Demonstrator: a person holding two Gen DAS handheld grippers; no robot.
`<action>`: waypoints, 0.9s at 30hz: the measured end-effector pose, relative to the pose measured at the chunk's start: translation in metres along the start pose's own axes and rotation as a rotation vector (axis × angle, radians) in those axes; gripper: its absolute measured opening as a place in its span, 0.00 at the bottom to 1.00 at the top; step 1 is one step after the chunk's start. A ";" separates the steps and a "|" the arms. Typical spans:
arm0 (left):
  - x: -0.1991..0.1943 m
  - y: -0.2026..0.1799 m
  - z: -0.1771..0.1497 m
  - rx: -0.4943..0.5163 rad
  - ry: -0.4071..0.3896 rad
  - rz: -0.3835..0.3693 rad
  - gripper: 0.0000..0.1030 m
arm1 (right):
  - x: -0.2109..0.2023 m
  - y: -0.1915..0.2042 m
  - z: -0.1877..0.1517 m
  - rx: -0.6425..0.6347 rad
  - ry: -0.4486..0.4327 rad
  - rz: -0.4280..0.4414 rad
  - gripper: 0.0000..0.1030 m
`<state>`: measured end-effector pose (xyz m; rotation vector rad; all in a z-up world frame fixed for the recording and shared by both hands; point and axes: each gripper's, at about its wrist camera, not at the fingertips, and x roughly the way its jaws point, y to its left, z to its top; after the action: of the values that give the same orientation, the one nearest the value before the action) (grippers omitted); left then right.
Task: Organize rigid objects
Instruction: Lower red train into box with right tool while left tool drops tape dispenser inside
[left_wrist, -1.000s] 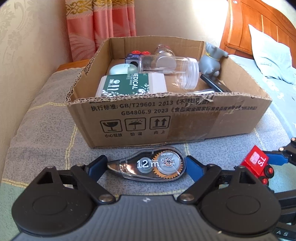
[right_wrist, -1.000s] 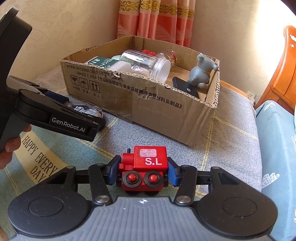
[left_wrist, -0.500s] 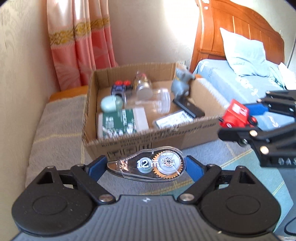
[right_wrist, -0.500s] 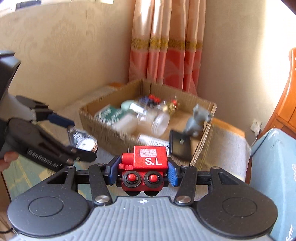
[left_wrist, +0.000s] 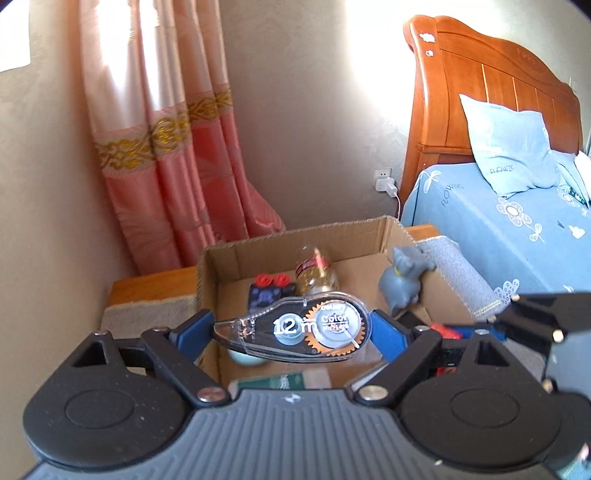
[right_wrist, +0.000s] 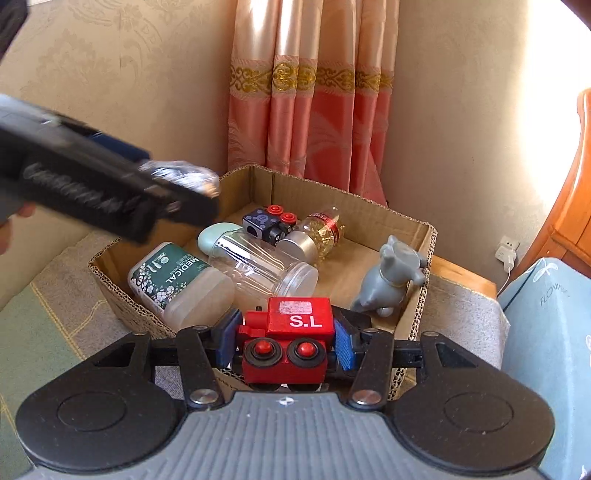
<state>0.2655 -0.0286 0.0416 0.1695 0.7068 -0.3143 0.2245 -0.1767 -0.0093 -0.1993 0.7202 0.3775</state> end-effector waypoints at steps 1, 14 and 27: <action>0.007 -0.004 0.004 0.010 0.004 -0.002 0.87 | -0.002 -0.001 -0.001 0.014 -0.006 0.012 0.80; 0.047 -0.051 0.030 0.055 -0.026 -0.012 0.94 | -0.050 -0.008 -0.027 0.079 -0.056 -0.043 1.00; -0.044 -0.041 -0.027 0.008 -0.001 0.180 0.99 | -0.059 -0.020 -0.033 0.260 0.108 -0.202 1.00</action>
<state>0.2032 -0.0505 0.0485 0.2386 0.6845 -0.1450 0.1718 -0.2205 0.0073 -0.0453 0.8396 0.0788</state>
